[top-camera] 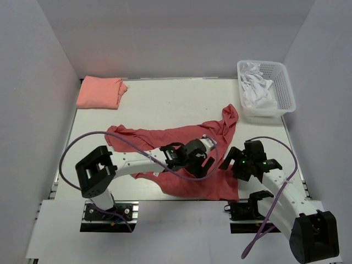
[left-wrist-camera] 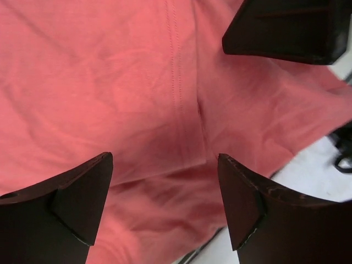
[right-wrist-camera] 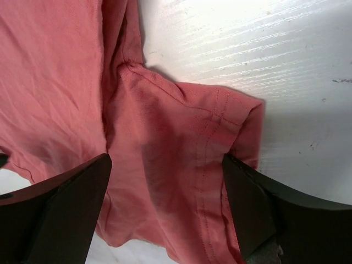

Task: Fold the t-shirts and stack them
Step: Flatten out the tshirt

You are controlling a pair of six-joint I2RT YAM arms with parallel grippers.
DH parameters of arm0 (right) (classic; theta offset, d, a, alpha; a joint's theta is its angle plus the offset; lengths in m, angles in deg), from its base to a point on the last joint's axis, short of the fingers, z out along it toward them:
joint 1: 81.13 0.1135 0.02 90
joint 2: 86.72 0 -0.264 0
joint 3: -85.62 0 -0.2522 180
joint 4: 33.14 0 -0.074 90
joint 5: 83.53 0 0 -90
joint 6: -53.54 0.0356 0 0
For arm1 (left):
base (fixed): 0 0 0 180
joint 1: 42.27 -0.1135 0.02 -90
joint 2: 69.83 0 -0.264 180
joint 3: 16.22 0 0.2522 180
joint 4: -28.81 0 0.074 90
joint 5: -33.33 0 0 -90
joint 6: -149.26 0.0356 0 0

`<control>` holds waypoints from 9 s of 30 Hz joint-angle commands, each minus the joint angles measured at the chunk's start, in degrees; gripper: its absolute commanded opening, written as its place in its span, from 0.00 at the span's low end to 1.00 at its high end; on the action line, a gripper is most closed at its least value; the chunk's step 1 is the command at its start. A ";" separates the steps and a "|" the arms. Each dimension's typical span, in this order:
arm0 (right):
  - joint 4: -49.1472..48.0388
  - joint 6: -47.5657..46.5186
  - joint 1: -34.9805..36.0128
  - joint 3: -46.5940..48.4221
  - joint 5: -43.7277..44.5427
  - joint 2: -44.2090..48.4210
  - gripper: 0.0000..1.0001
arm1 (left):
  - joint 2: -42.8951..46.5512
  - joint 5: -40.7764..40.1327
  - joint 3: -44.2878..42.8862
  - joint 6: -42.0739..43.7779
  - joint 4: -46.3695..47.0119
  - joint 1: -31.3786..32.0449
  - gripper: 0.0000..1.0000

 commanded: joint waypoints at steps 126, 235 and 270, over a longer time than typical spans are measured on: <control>-20.21 -10.76 8.89 21.39 8.74 -41.73 0.90 | 12.49 -15.46 20.63 -22.09 6.05 -44.14 1.00; -13.00 -6.18 3.54 43.34 31.41 -57.53 0.45 | 3.25 -12.20 10.87 -7.05 4.03 -39.65 1.00; -7.82 -32.47 -1.65 70.15 35.92 -64.04 0.42 | -2.03 -24.95 12.72 -6.00 -1.16 -40.97 1.00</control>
